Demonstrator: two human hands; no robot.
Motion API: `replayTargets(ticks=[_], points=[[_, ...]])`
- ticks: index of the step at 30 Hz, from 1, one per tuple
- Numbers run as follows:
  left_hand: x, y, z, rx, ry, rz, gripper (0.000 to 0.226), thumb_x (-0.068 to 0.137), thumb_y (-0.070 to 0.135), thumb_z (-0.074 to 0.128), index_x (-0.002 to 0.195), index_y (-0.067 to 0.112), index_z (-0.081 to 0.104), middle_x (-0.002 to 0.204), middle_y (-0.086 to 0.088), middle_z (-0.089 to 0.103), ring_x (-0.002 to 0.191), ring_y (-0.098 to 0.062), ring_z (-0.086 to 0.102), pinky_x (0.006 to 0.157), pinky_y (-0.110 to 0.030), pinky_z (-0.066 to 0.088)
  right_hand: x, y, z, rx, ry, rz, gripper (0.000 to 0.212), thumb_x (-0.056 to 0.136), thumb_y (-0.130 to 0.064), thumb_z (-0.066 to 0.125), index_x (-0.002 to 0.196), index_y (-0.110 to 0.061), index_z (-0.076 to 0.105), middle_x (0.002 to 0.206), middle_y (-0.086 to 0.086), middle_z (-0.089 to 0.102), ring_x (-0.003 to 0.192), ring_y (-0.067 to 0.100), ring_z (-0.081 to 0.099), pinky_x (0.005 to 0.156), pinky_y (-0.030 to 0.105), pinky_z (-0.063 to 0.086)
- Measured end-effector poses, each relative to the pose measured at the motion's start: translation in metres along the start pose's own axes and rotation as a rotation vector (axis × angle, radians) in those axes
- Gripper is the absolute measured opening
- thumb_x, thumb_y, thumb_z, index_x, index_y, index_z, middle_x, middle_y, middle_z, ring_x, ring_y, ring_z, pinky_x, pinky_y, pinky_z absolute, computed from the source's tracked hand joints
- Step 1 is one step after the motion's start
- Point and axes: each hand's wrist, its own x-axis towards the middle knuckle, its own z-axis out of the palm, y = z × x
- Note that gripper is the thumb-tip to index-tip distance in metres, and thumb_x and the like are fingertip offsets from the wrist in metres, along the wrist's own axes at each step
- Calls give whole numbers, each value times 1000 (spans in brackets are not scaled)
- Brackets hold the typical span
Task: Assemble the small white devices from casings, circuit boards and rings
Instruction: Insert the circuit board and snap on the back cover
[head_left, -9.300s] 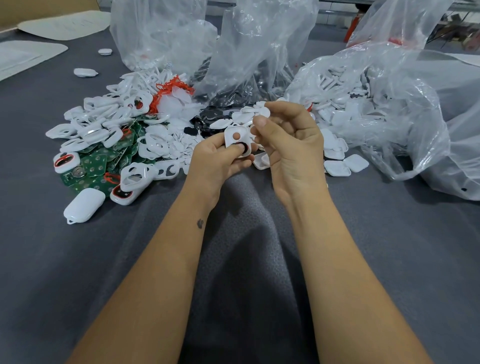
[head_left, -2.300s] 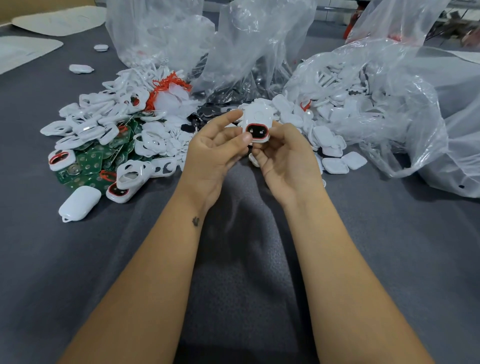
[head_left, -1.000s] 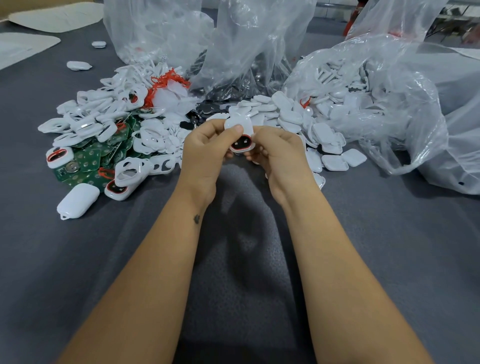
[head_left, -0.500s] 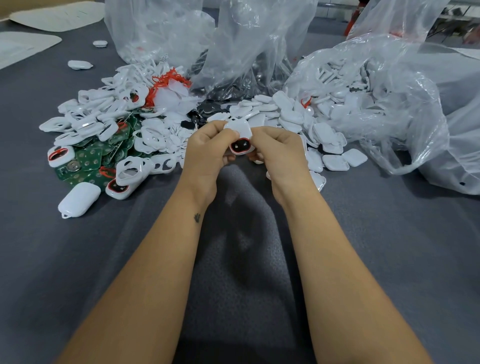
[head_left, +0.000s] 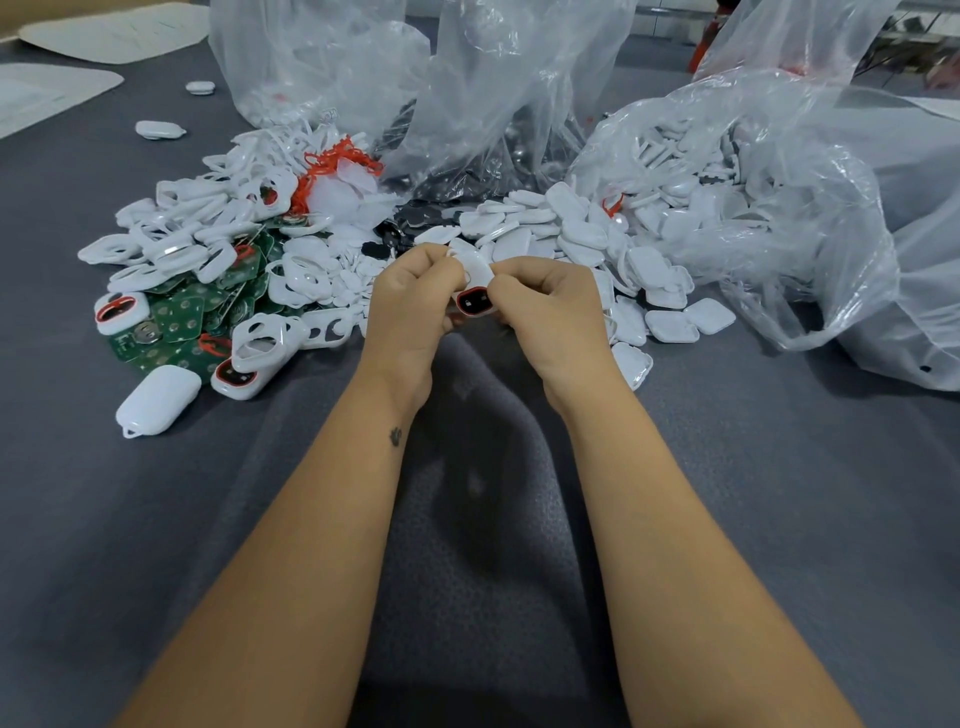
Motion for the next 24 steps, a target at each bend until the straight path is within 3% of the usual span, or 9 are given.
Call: replayTargets(ticks=[11,15,18,21,24], points=[[1,-3,-1,-21,-41,17,10,75,6,50,73,14,55,75,-6,55,67,-13,52,70,-32,46,1,1,1,35,30,45,24,76,0,58,64,-17,71,50,-13,54,51,-1,44,52,13,35],[1,-5,-2,-43,-94,33,13,90,7,56,87,17,65,79,1,69,75,-13,65,80,-35,51,2,0,-2,256,55,113,22,81,5,54,67,-6,67,56,-2,55,50,2,46,51,14,36],[0,-5,-1,-64,-122,34,10,90,12,61,98,16,66,86,0,72,82,-16,66,81,-34,52,3,-1,-4,346,88,166,17,81,-1,55,70,-7,67,67,9,54,56,9,45,60,24,33],[1,-7,0,-51,-34,92,21,84,15,69,103,17,60,88,-4,69,83,-17,65,78,-32,52,3,-3,-3,368,122,191,13,73,-9,58,61,-12,64,64,8,52,57,12,43,59,25,33],[2,-10,-1,130,124,277,33,77,16,80,98,20,55,89,-3,61,78,-12,60,76,-24,52,3,-4,-4,339,153,195,21,76,-4,57,58,-13,64,68,11,52,61,15,44,58,24,33]])
